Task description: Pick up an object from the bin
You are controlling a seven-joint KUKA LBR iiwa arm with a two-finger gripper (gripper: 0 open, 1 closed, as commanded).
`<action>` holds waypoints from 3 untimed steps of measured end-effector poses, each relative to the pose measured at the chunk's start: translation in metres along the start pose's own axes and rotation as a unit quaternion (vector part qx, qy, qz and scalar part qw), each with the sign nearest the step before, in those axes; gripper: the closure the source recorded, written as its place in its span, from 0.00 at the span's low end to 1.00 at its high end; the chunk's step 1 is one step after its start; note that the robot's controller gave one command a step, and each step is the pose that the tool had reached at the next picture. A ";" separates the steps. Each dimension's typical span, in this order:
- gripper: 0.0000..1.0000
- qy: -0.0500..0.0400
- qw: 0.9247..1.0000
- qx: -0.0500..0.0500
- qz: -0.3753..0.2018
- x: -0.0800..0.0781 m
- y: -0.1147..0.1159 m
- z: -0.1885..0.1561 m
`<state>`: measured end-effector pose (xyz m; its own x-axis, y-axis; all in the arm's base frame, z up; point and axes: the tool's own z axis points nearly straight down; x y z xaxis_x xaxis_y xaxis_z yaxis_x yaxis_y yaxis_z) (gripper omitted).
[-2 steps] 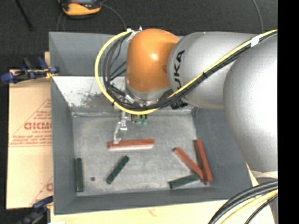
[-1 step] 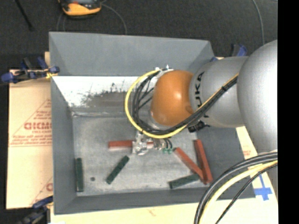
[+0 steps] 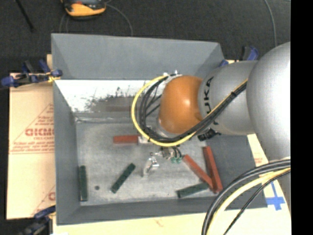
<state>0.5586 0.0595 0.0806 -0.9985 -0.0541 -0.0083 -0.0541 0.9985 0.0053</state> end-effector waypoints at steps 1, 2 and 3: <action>0.00 -0.002 1.000 0.000 0.001 -0.001 0.000 0.000; 1.00 0.008 0.995 0.008 -0.102 0.030 0.046 0.002; 0.00 -0.011 0.995 0.002 -0.101 0.024 0.052 0.003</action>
Offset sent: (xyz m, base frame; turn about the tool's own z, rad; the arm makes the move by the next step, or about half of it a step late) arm -0.0360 0.0514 -0.0106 -0.2112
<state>0.5321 0.1098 0.0781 -0.9668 -0.2538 -0.0298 -0.2538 0.9672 -0.0031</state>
